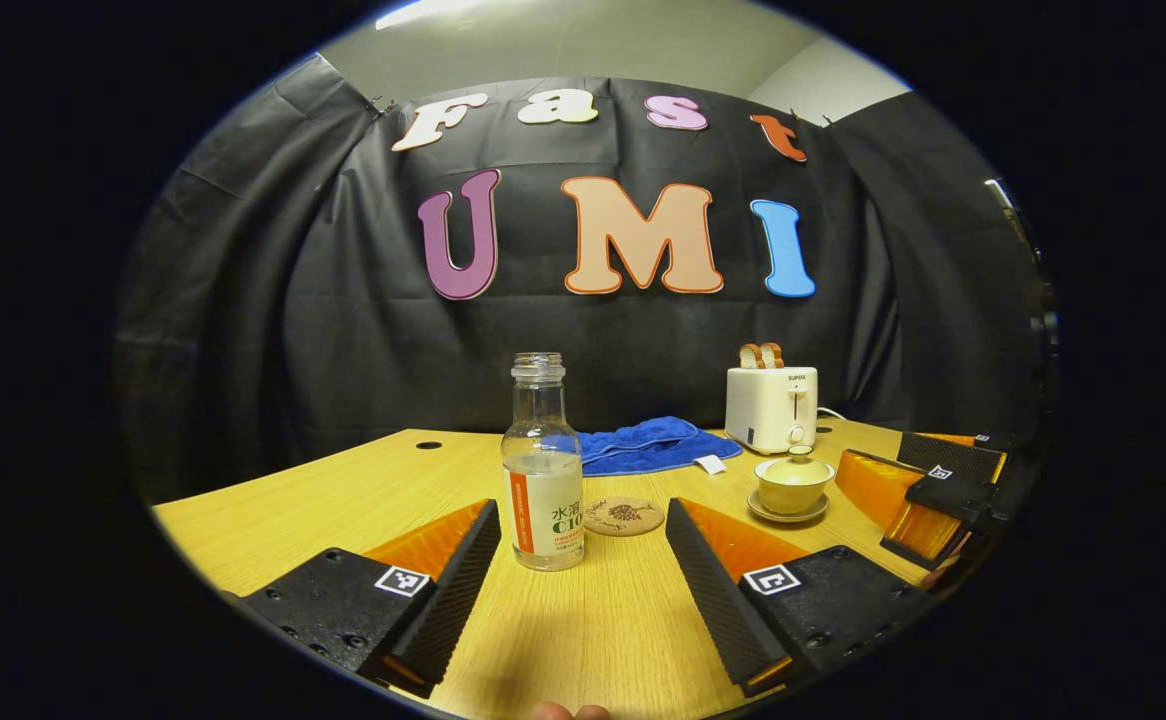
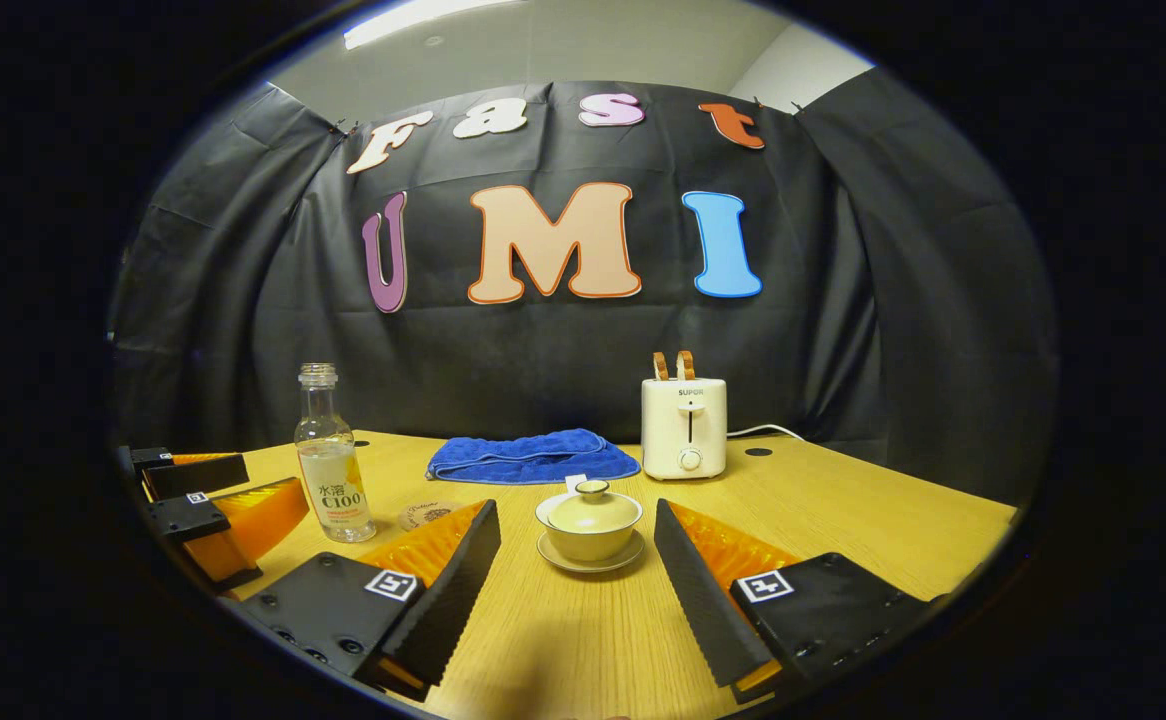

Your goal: Open the teacup lid with one hand, grasp the water bottle and pour water into the teacup with the other hand; after pouring, place the water bottle on the coaster and then close the teacup lid.

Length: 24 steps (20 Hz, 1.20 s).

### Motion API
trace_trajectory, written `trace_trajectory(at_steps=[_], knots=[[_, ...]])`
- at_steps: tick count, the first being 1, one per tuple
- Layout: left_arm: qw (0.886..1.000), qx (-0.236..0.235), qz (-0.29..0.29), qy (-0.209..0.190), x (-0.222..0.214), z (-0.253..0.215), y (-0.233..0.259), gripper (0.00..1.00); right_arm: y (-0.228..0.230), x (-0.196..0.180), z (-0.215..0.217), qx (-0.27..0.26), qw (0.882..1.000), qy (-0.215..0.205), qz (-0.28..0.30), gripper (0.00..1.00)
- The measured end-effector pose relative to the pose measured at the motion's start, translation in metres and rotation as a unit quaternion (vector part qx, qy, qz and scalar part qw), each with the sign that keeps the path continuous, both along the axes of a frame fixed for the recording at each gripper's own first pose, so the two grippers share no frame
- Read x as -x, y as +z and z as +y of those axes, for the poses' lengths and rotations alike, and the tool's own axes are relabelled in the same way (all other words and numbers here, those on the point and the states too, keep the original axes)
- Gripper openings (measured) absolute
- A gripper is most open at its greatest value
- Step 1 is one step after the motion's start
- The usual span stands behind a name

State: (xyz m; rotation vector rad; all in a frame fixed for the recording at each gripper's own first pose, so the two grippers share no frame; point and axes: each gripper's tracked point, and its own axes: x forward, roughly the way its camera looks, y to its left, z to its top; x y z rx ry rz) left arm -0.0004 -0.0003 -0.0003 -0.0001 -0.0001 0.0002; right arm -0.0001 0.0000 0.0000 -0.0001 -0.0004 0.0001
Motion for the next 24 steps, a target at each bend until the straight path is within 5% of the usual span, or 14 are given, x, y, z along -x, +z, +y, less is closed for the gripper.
trace_trajectory(at_steps=[24], knots=[[1.0, 0.0, 0.0, 0.001, 0.0009, -0.0003, 0.0011, 0.97, -0.0005, -0.0002, -0.0003, 0.0, 1.0, 0.0, 0.0, 0.96]])
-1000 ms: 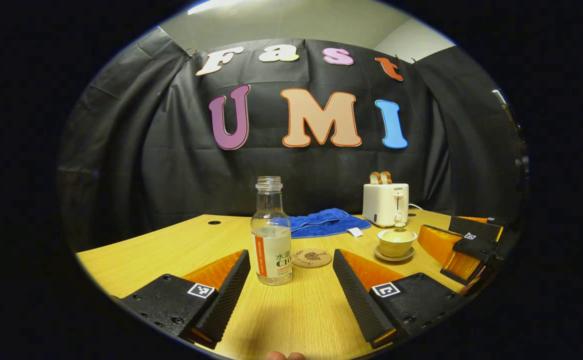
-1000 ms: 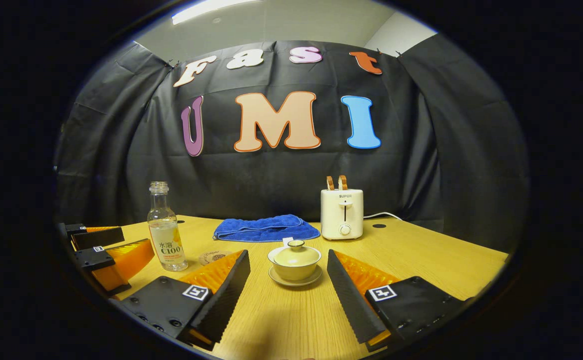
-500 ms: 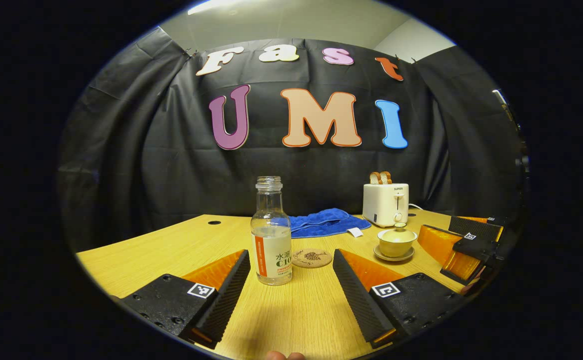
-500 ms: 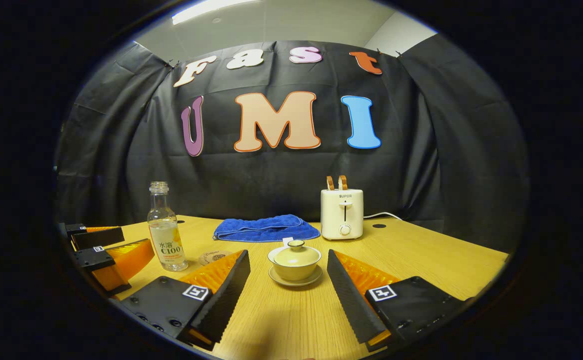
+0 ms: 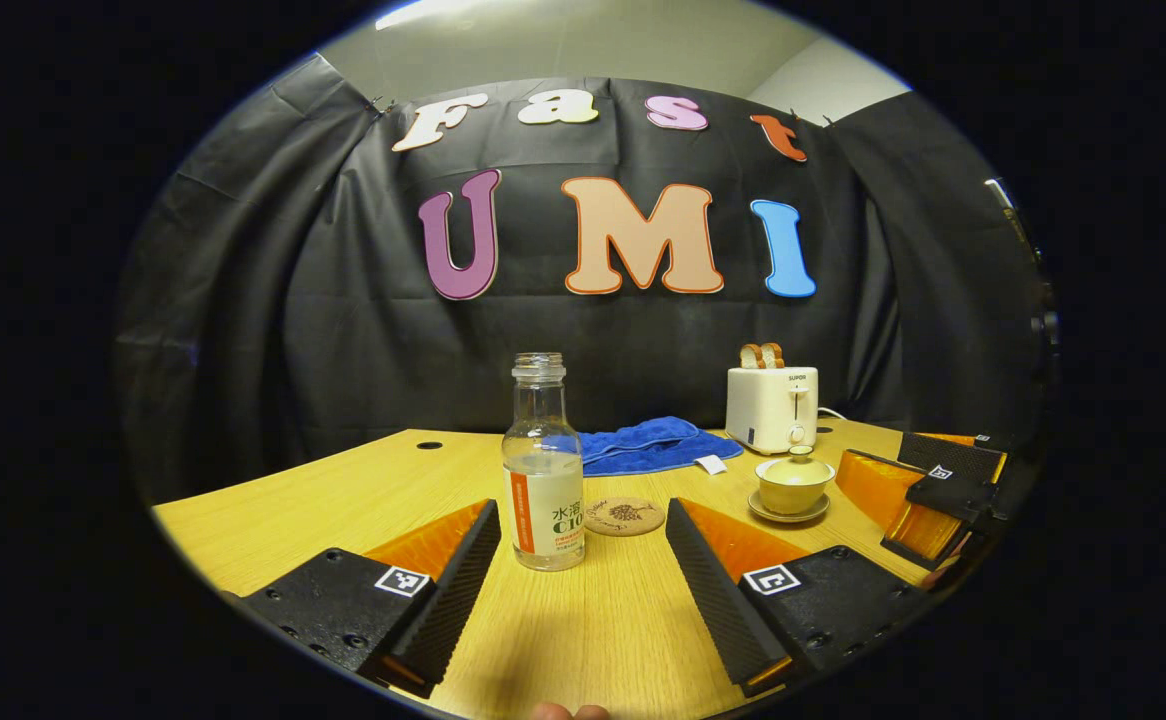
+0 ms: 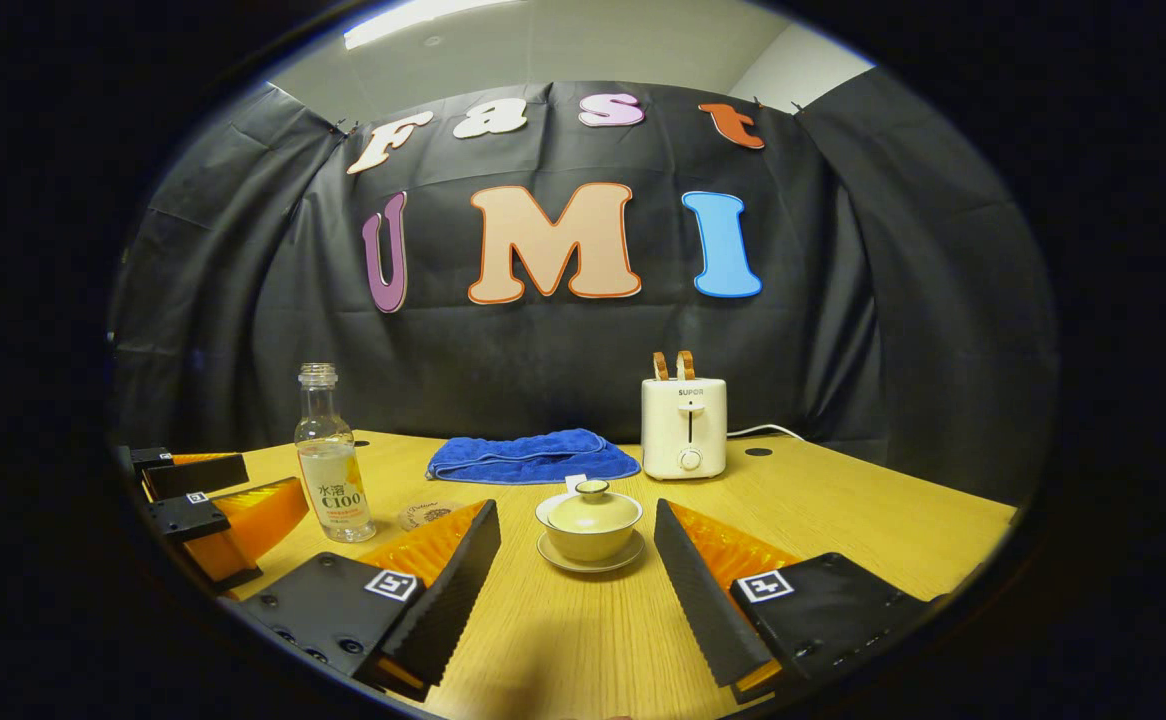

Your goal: Open the teacup lid with one hand, grasp the water bottle and pour water into the teacup with the other hand; after pouring, place the water bottle on the coaster and then close the teacup lid.

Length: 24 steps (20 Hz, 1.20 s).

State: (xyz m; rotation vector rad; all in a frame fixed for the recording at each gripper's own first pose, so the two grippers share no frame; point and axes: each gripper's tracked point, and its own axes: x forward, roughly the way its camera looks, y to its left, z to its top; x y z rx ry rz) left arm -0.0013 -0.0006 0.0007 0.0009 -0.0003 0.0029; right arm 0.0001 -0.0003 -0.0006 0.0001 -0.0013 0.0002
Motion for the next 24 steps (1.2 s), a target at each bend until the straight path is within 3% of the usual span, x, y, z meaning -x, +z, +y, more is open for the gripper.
trace_trajectory(at_steps=[7, 17, 19, 23, 24], knots=[[1.0, 0.0, 0.0, -0.001, 0.0, -0.001, 0.0, 0.97, 0.0, -0.008, 0.0, 0.0, 1.0, -0.002, 0.0, 0.98], [1.0, 0.0, -0.001, -0.002, 0.0, -0.001, 0.0, 0.97, -0.007, -0.113, -0.015, 0.0, 0.999, -0.034, 0.012, 0.99], [1.0, 0.0, -0.001, -0.002, -0.001, 0.0, 0.0, 0.98, -0.01, -0.127, -0.018, -0.001, 0.999, -0.039, 0.019, 0.94], [1.0, 0.0, -0.001, -0.002, 0.0, 0.0, -0.001, 0.97, -0.016, -0.138, -0.017, -0.001, 0.998, -0.038, 0.041, 0.99], [1.0, 0.0, 0.0, -0.002, 0.0, 0.0, -0.001, 0.97, -0.019, -0.141, -0.017, -0.002, 0.998, -0.035, 0.045, 0.94]])
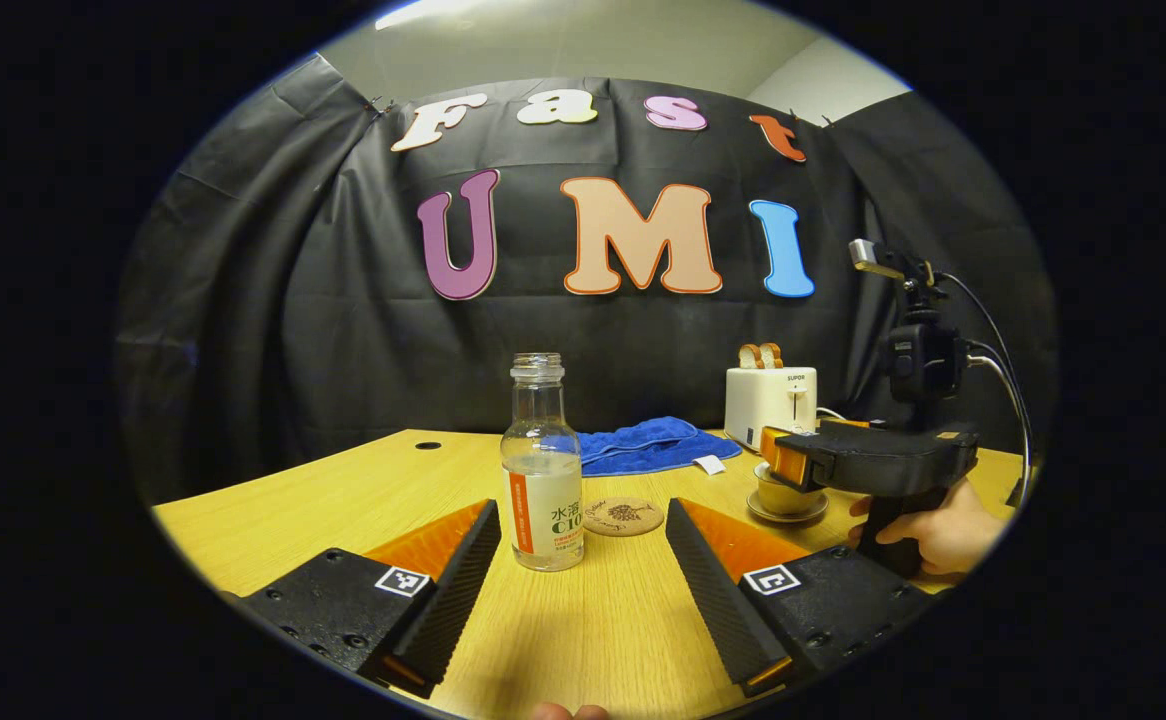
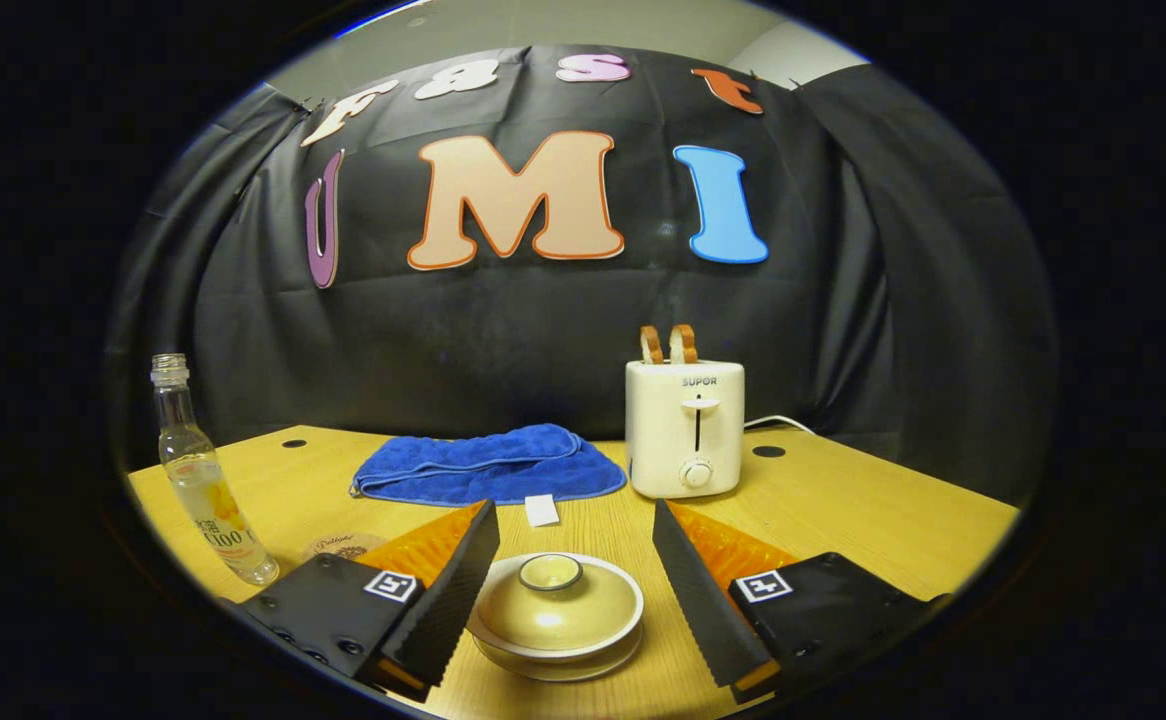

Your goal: Open the teacup lid with one hand, grasp the water bottle and pour water into the teacup with the other hand; after pouring, place the water bottle on the coaster and then close the teacup lid.

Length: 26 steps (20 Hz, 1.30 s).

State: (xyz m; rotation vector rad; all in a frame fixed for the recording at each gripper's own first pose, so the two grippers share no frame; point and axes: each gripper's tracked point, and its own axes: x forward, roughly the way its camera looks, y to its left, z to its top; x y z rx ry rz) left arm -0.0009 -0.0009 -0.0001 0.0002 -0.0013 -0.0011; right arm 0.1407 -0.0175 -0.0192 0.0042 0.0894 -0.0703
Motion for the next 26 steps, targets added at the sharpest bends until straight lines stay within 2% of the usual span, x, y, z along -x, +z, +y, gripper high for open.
trace_trajectory(at_steps=[1, 4, 7, 8, 11, 14, 15, 17, 19, 26], knots=[[1.0, 0.0, 0.0, 0.0, 0.0, 0.0, 0.0, 0.97, 0.0, -0.002, 0.0, -0.001, 1.0, 0.002, 0.004, 0.94], [1.0, 0.0, 0.0, 0.0, 0.0, 0.0, 0.001, 0.97, -0.002, -0.002, -0.001, 0.0, 1.0, -0.001, 0.009, 0.77], [1.0, 0.0, 0.0, 0.0, 0.0, 0.0, 0.001, 0.97, -0.008, -0.005, 0.001, 0.003, 1.0, 0.002, 0.025, 0.72], [1.0, 0.0, 0.0, 0.0, 0.0, 0.0, 0.001, 0.97, -0.004, -0.007, 0.006, -0.005, 0.999, 0.016, 0.03, 0.72], [1.0, 0.0, 0.0, 0.0, 0.001, 0.0, 0.001, 0.97, -0.006, -0.006, 0.006, 0.007, 1.0, 0.011, 0.024, 0.4], [1.0, 0.0, 0.0, 0.001, 0.0, 0.001, 0.0, 0.97, -0.008, -0.008, 0.007, 0.003, 1.0, 0.017, 0.026, 0.44], [1.0, 0.0, 0.0, 0.0, 0.0, 0.001, 0.001, 0.97, -0.009, -0.008, 0.006, -0.001, 0.999, 0.016, 0.029, 0.4], [1.0, 0.0, 0.0, 0.001, -0.001, 0.001, 0.0, 0.97, -0.009, -0.008, 0.007, 0.002, 1.0, 0.016, 0.025, 0.44], [1.0, 0.0, 0.0, 0.001, 0.001, 0.001, 0.001, 0.97, -0.006, -0.009, 0.005, 0.004, 1.0, 0.011, 0.022, 0.32], [1.0, 0.0, 0.001, 0.001, 0.0, 0.0, 0.0, 0.97, -0.001, -0.008, 0.011, -0.005, 0.999, 0.032, 0.008, 0.31]])
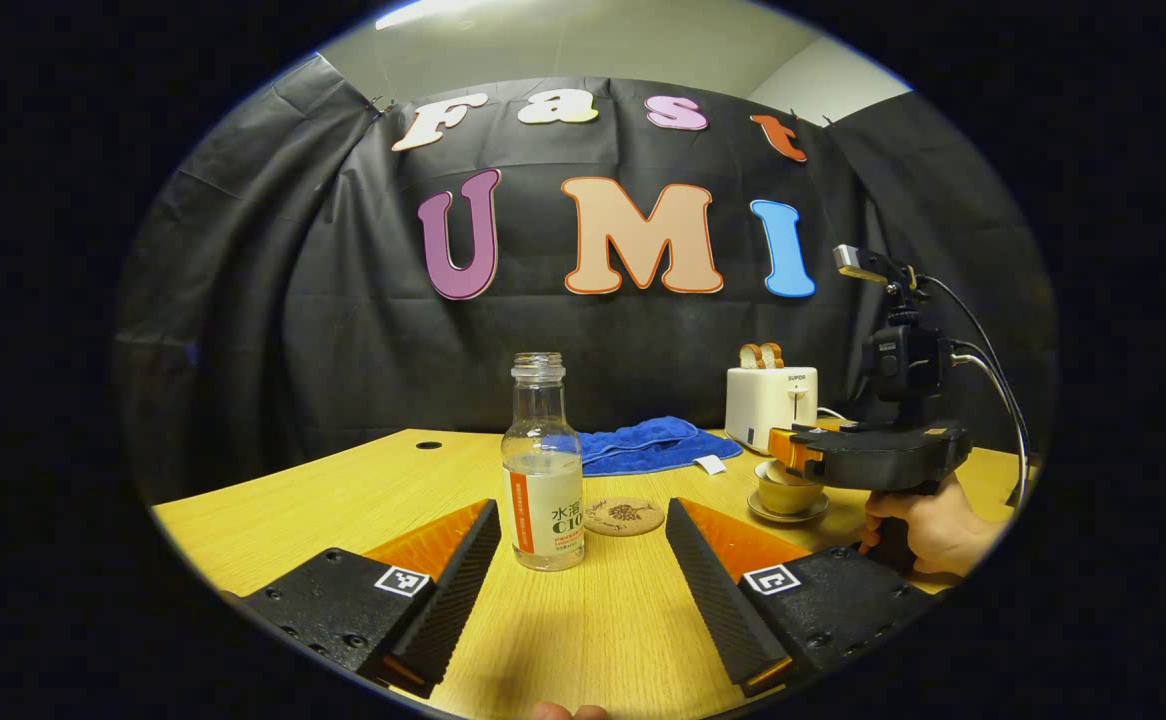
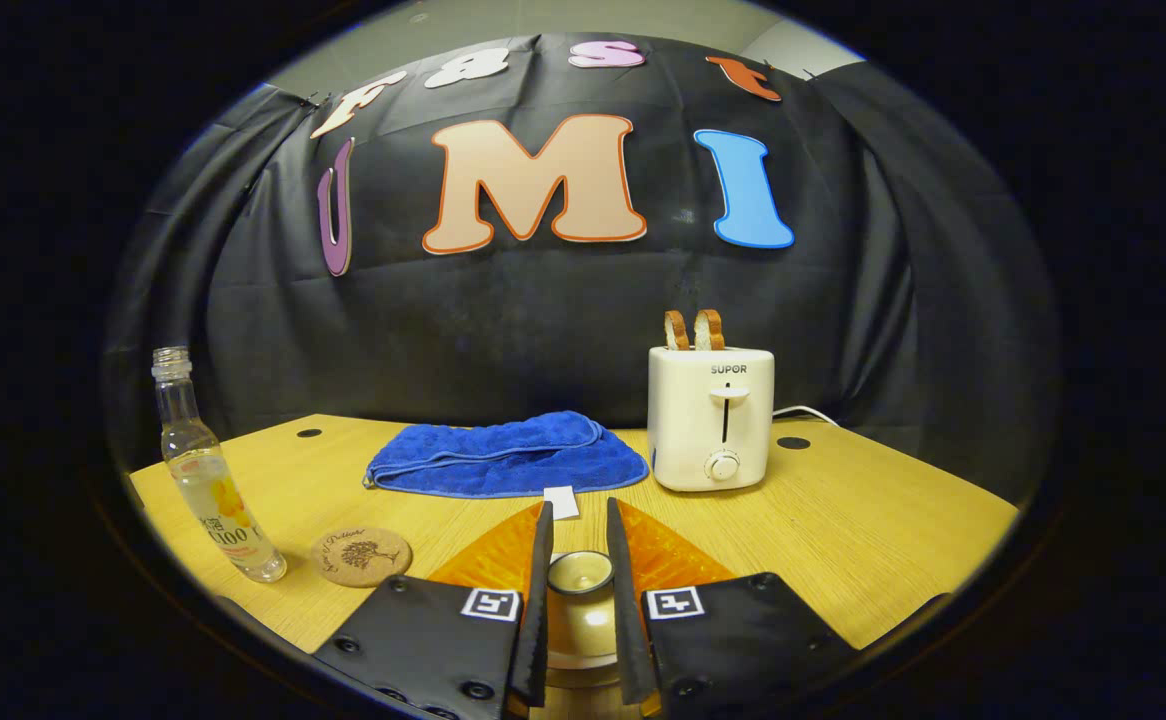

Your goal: Open the teacup lid with one hand, grasp the water bottle and pour water into the teacup with the other hand; after pouring, place the water bottle on the coaster and then close the teacup lid.

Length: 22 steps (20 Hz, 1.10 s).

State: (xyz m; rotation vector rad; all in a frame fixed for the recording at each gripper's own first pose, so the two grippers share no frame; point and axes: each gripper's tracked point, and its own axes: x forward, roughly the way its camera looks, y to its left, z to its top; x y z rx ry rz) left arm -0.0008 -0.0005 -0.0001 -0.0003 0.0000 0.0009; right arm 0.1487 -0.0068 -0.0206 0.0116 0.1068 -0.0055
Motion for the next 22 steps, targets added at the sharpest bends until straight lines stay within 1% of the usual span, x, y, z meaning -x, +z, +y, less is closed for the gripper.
trace_trajectory(at_steps=[2, 4, 6, 8, 10, 11, 13, 14, 15, 16, 17, 18, 20, 22], knots=[[1.0, 0.0, 0.0, 0.0, 0.0, 0.0, 0.0, 0.97, 0.002, 0.0, -0.004, -0.018, 1.0, -0.001, -0.004, 0.32], [1.0, 0.0, 0.0, -0.002, 0.0, -0.001, 0.0, 0.98, 0.0, -0.001, -0.009, -0.047, 0.999, 0.0, 0.0, 0.31], [1.0, 0.001, 0.0, -0.003, -0.001, -0.001, 0.0, 0.97, 0.0, -0.002, -0.017, -0.088, 0.996, -0.001, 0.005, 0.32], [1.0, 0.001, 0.001, -0.002, -0.003, -0.001, 0.0, 0.98, -0.001, -0.003, -0.027, -0.145, 0.989, 0.001, 0.01, 0.32], [1.0, 0.001, 0.002, -0.004, -0.007, -0.002, -0.001, 0.98, -0.003, -0.004, -0.037, -0.209, 0.978, 0.005, 0.015, 0.31], [1.0, 0.0, 0.001, -0.004, -0.01, -0.003, -0.001, 0.98, -0.006, -0.005, -0.043, -0.243, 0.97, 0.005, 0.019, 0.31], [1.0, 0.0, 0.002, -0.004, -0.016, -0.003, 0.0, 0.98, -0.016, -0.009, -0.056, -0.311, 0.95, -0.001, 0.037, 0.31], [1.0, 0.0, 0.002, -0.005, -0.019, -0.005, 0.0, 0.98, -0.021, -0.009, -0.064, -0.336, 0.941, -0.008, 0.045, 0.32], [1.0, 0.0, 0.002, -0.006, -0.023, -0.005, -0.001, 0.98, -0.024, -0.009, -0.071, -0.351, 0.935, -0.015, 0.047, 0.31], [1.0, 0.0, 0.003, -0.006, -0.027, -0.005, -0.002, 1.0, -0.023, -0.009, -0.08, -0.351, 0.935, -0.023, 0.042, 0.32], [1.0, -0.001, 0.003, -0.007, -0.032, -0.005, -0.001, 0.98, -0.019, -0.009, -0.087, -0.344, 0.938, -0.028, 0.033, 0.31], [1.0, -0.001, 0.003, -0.008, -0.036, -0.006, -0.001, 0.98, -0.01, -0.005, -0.089, -0.336, 0.941, -0.028, 0.022, 0.31], [1.0, -0.001, 0.003, -0.009, -0.044, -0.006, -0.002, 0.98, -0.003, 0.003, -0.088, -0.3, 0.953, -0.029, 0.009, 0.31], [1.0, -0.001, 0.004, -0.011, -0.051, -0.006, -0.002, 0.98, 0.002, 0.019, -0.079, -0.265, 0.964, -0.015, 0.004, 0.31]])
